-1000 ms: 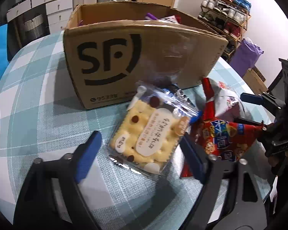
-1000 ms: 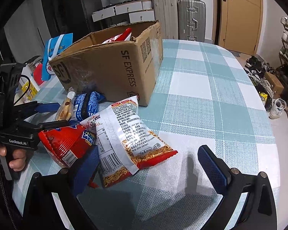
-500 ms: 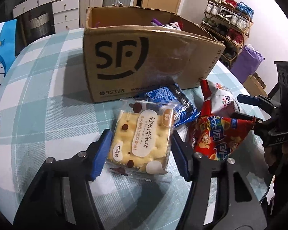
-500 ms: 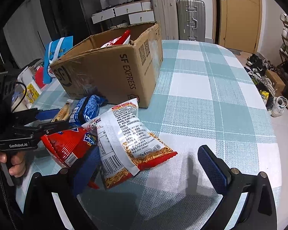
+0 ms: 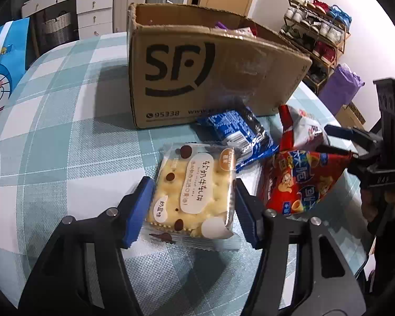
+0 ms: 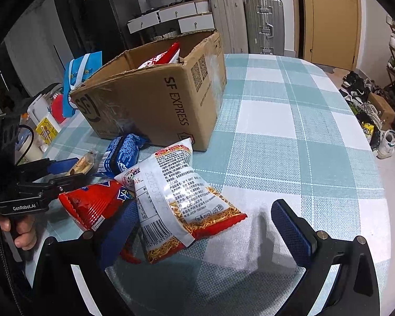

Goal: Organize snacks
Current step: 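Grasp the cracker biscuit pack with the left tool while the right tool grasps the white noodle bag, then lift both held packs and carry them over the cardboard box, then open both tools to drop the packs into the box, then move both tools down toward the blue pack and red chip bag on the table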

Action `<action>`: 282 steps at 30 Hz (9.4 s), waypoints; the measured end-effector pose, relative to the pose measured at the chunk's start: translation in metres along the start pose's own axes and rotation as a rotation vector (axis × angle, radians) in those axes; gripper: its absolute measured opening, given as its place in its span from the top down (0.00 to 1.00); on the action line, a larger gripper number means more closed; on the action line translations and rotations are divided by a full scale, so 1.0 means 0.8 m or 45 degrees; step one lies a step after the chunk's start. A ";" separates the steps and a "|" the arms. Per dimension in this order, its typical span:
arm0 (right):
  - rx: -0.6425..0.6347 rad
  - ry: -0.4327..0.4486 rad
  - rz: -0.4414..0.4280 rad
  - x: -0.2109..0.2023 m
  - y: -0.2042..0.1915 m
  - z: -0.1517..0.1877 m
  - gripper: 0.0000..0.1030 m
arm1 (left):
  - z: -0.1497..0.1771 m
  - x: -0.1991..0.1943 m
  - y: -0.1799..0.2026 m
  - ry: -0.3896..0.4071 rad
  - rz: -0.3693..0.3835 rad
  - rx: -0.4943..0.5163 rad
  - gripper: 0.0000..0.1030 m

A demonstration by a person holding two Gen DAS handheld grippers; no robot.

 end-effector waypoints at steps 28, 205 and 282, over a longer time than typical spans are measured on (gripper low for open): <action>-0.022 -0.032 -0.079 0.008 -0.010 -0.005 0.16 | -0.004 -0.019 -0.019 0.047 -0.030 -0.063 0.46; 0.078 0.375 -0.141 -0.034 -0.036 -0.203 0.01 | -0.227 -0.028 -0.010 0.335 -0.122 -0.041 0.13; 0.208 -0.022 0.097 -0.023 0.018 0.012 0.00 | -0.025 -0.041 -0.009 0.128 -0.152 -0.112 0.01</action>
Point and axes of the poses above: each gripper's, at about its wrist camera, not at the fingertips, and x roughly the way its jaws point, y to its right, z to its underside, the point moved 10 cm from there along x, roughly the way its jaws point, and after that the axes turned 5 degrees about -z, right-handed, at the moved point
